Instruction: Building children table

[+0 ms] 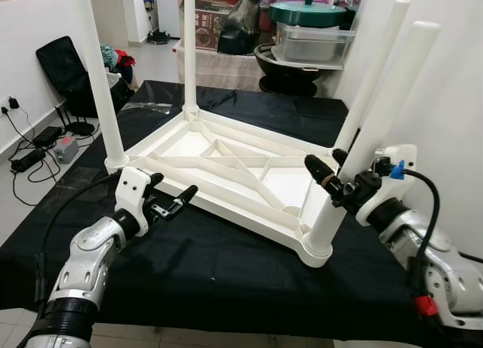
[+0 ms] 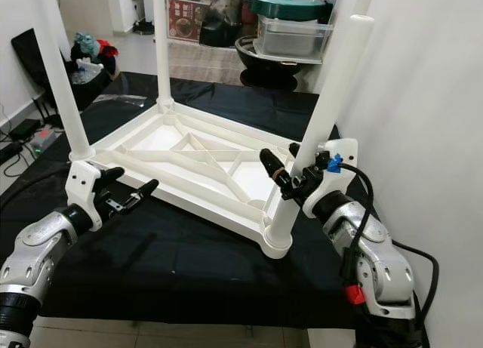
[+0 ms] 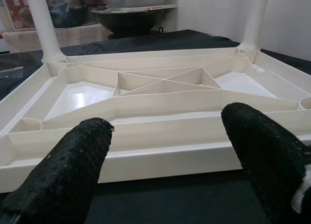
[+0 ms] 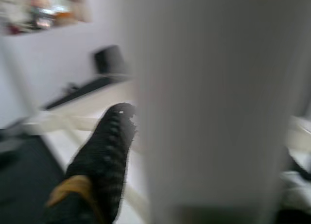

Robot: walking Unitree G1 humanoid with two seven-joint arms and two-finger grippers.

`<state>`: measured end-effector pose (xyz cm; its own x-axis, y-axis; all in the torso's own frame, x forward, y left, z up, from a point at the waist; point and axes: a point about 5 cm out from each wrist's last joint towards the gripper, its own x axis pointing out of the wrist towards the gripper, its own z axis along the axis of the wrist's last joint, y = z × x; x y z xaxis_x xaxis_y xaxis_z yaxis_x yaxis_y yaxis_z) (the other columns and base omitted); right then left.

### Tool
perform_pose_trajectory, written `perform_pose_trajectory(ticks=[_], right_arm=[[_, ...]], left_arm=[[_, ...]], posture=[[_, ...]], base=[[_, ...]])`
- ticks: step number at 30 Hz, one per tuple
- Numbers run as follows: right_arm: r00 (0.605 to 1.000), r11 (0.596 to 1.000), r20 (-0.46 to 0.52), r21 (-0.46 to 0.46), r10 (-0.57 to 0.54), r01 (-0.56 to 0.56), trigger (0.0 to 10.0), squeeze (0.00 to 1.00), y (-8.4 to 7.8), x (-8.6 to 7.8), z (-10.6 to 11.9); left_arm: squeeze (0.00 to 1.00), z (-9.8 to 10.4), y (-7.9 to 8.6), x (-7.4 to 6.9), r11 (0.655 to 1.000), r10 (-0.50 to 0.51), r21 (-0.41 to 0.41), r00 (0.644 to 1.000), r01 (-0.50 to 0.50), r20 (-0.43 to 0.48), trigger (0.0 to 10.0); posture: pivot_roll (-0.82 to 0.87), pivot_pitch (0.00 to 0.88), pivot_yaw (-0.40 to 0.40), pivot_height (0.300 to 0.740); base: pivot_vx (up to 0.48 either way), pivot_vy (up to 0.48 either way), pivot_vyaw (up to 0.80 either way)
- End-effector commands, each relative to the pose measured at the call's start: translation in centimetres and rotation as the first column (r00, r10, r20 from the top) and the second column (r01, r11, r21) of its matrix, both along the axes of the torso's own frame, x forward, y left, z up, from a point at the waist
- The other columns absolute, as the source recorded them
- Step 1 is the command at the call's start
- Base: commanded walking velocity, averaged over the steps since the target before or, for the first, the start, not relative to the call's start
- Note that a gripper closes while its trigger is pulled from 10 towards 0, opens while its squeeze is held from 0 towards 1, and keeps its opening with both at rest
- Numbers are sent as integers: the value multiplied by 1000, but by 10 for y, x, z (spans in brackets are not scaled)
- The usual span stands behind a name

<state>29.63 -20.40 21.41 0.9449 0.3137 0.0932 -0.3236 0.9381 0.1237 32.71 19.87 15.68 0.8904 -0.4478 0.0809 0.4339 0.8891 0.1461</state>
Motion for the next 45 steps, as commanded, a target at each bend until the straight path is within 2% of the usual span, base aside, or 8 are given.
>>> perform_pose_trajectory(ticks=[1,18,27,28,29,33,34,45], right_arm=[[979,984,-108,-44,-174,171,0,0,-14,7,-16],[209,252,-289,-118,-934,961,0,0,-56,-45,-57],[774,780,-181,49,-607,624,10000,0,18,-5,-33],[819,821,-149,63,-554,567,10000,953,18,-3,-29],[840,841,-158,86,-518,535,10000,1000,17,-1,-26],[904,899,-128,120,-407,421,10000,980,15,1,-13],[939,931,-80,125,-334,342,10000,0,16,1,-3],[908,916,144,-148,393,-373,10000,0,40,-43,21]], left_arm=[[349,-2,0,0,1000,-8,9,1000,8,-12,10000],[345,-3,-4,3,1000,-17,3,1000,17,-13,10000],[345,-3,-5,3,1000,-22,-1,1000,22,-14,10000],[345,-3,-4,2,1000,-18,0,1000,18,-14,10000],[341,-4,-3,2,1000,-16,0,1000,16,-13,10000],[341,-4,-3,2,1000,-12,0,1000,12,-13,10000],[341,-4,-2,1,1000,-11,-1,1000,11,-14,10000],[325,-4,-2,0,1000,-7,1,1000,7,-12,10000]], posture=[[65,0,-84,740],[50,0,-79,740],[54,0,-90,740],[54,0,-92,740],[54,0,-92,740],[60,0,-99,740],[59,0,-98,740],[65,0,-103,740]], base=[[0,0,0],[0,0,0],[0,0,0],[0,0,0],[0,0,0],[0,0,0],[0,0,0],[0,0,0]])
